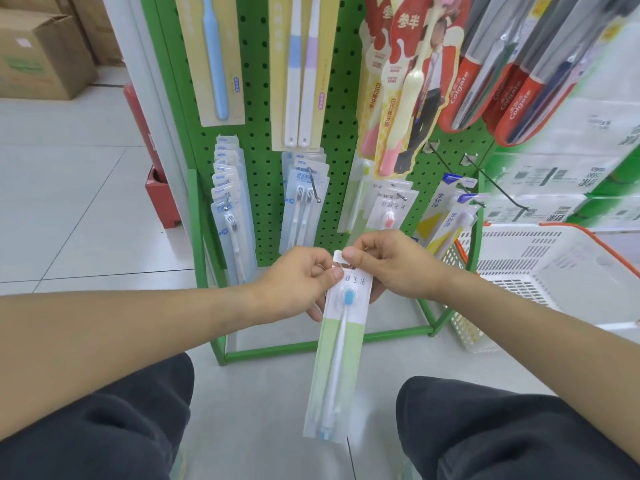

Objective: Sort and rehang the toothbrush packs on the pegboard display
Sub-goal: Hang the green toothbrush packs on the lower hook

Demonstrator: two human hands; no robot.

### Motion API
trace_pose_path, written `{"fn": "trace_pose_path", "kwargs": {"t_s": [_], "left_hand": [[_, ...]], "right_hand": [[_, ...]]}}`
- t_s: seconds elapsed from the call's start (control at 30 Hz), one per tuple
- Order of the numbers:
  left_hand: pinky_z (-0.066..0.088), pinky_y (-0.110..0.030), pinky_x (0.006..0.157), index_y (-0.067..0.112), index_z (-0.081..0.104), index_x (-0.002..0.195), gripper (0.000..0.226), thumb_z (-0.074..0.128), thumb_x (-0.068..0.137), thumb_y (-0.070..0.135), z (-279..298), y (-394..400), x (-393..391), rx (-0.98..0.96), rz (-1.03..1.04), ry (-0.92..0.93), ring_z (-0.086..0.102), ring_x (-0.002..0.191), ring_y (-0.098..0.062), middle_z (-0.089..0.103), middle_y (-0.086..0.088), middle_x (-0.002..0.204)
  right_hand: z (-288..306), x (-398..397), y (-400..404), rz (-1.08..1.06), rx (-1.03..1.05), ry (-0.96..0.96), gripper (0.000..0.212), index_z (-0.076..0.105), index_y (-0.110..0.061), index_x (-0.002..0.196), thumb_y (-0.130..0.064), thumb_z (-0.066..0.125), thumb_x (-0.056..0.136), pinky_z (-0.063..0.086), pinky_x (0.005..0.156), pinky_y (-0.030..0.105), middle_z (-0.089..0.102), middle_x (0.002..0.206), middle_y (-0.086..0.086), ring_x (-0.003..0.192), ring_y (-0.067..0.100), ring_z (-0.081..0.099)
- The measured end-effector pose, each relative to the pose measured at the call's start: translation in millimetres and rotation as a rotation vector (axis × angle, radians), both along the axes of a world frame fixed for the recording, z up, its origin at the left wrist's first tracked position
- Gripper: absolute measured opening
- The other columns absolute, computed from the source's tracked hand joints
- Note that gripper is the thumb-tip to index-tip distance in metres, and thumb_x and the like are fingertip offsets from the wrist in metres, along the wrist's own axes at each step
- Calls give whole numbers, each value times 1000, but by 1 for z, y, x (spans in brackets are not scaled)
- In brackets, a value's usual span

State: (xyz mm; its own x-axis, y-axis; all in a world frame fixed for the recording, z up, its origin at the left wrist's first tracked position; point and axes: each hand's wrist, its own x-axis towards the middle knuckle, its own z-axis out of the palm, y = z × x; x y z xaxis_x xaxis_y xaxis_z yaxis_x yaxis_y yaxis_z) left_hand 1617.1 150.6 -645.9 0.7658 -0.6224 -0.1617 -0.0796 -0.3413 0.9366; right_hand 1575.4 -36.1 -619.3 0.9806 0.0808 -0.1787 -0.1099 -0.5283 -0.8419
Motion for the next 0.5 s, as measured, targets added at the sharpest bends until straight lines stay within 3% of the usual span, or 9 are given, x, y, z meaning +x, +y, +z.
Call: {"fn": "trace_pose_path", "kwargs": {"t_s": [0.1,0.17,0.33,0.5], "left_hand": [[56,-30,46,3,60,90,17,55,103,14,1,-4,0,-114,133,8,63,50,-17,68,-13,68],[54,-29,44,3,61,91,17,55,103,13,3,-7,-2,-164,177,-6,62,48,-15,69,-9,64],[59,-43,56,-2,63,98,17,56,103,14,1,-8,-6,-196,194,-34,67,62,-33,71,-31,82],[59,-34,53,1,64,99,19,56,103,17,9,-8,-5,-182,128,39,68,55,-20,74,-14,73]], "right_hand": [[1,1,-6,4,31,-13,18,62,-6,111,-22,56,104,64,64,48,76,78,9,72,28,75],[4,1,-8,2,87,-11,21,60,-2,116,-18,55,105,64,63,45,76,82,11,74,25,75],[11,-5,-11,23,164,14,17,60,-8,119,-12,58,103,64,69,48,75,95,22,88,34,75],[14,-8,-9,-35,226,-24,18,64,-1,111,5,64,95,64,62,40,75,95,24,82,30,76]]}}
